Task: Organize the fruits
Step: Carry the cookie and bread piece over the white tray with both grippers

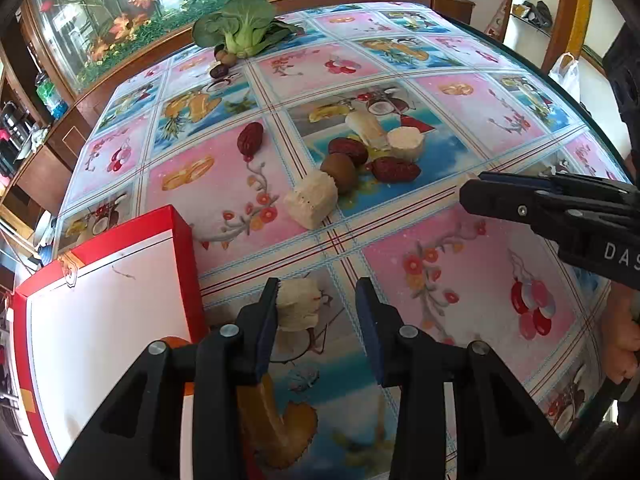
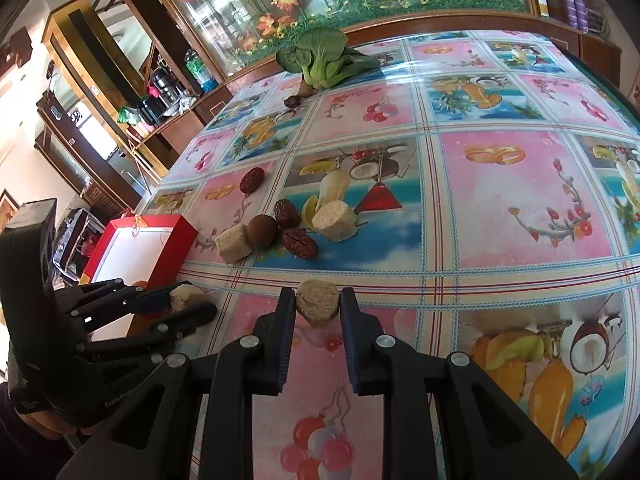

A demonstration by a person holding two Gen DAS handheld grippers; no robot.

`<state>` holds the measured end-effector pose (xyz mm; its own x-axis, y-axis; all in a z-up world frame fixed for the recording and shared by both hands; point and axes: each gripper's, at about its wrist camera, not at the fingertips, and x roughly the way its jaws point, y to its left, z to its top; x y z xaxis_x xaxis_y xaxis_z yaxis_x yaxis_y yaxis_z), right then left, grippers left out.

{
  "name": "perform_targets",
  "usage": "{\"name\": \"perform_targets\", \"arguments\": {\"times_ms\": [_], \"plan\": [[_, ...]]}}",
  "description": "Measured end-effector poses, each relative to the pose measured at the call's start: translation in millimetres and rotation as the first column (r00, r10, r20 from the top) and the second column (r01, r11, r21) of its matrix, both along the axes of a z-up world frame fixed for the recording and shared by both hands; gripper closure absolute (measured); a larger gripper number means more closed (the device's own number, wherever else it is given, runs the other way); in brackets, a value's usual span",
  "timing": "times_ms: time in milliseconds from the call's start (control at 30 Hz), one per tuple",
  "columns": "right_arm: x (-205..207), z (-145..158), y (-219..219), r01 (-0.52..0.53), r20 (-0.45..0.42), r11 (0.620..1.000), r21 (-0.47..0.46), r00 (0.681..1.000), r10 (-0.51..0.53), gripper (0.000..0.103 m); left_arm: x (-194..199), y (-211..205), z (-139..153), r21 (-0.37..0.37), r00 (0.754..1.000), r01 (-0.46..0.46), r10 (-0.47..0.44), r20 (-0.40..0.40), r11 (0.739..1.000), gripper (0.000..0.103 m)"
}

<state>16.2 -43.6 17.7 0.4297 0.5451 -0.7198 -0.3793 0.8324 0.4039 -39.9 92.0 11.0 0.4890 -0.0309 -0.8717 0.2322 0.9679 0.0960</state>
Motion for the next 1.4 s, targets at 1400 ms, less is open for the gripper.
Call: {"name": "perform_targets", "arguments": {"times_ms": [1400], "plan": [[-40.3, 26.5, 30.3, -0.007, 0.267, 1.0, -0.025, 0.964, 0.014, 0.082, -139.7, 77.6, 70.0, -0.078, 0.82, -0.413, 0.408, 0.402, 0.907, 0.082]]}}
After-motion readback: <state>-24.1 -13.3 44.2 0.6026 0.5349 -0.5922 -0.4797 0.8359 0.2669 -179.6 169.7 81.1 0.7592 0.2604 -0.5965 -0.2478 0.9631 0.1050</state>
